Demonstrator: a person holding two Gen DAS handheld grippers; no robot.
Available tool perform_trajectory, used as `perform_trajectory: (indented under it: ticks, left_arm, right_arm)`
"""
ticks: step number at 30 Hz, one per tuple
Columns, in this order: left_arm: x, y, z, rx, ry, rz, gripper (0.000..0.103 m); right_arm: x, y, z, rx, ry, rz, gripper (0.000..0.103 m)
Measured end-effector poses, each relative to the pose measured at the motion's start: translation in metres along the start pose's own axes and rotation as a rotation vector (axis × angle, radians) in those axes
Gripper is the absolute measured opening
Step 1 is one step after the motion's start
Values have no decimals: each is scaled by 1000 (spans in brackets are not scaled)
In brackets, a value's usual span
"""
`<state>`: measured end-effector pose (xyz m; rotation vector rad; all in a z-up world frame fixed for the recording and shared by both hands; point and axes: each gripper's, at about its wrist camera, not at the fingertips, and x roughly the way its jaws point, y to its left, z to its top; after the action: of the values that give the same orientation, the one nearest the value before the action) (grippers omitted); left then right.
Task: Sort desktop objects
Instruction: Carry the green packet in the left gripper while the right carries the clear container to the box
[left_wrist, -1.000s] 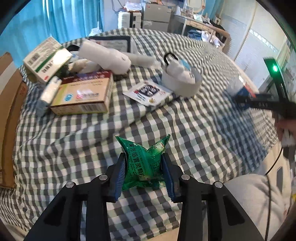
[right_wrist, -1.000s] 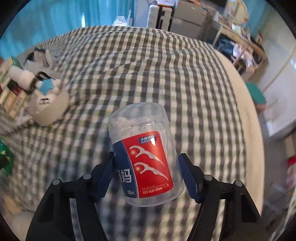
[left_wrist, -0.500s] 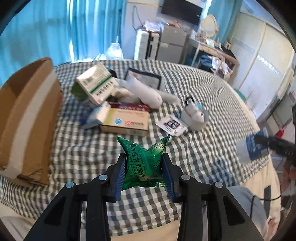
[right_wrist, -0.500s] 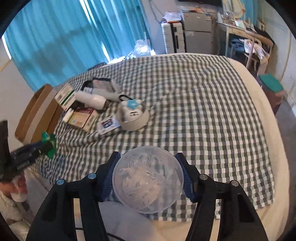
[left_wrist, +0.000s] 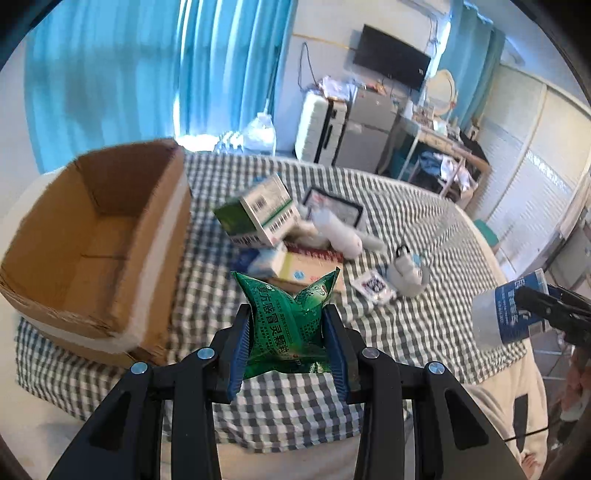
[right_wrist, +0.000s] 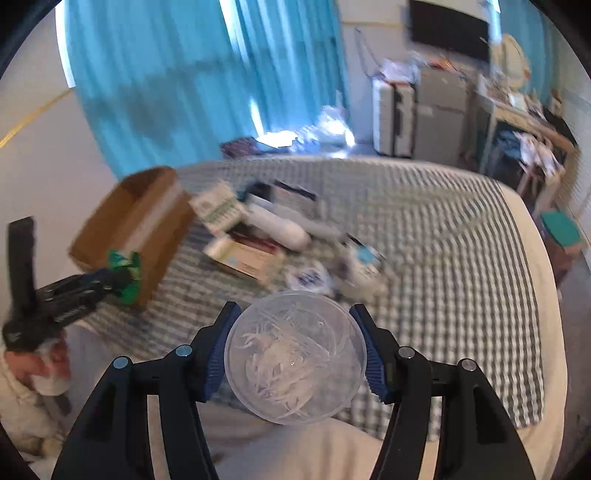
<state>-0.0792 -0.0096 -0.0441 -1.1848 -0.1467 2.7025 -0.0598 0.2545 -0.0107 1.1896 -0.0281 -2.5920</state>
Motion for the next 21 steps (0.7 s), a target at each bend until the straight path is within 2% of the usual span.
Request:
perform_trajectory:
  ticks: [3, 10, 17, 21]
  left_arm:
    - [-13, 13, 11, -2, -30, 17, 39]
    - [-45, 60, 40, -23, -96, 38, 39]
    - [-67, 124, 68, -53, -133, 131, 39]
    - [-64, 157, 75, -42, -125, 200, 39]
  right_arm:
    - [-6, 45, 18, -78, -12, 11, 61]
    - [-6, 139, 51, -207, -80, 113, 61]
    - [18, 217, 86, -286, -83, 235, 61]
    - [45, 256, 108, -278, -80, 305, 61]
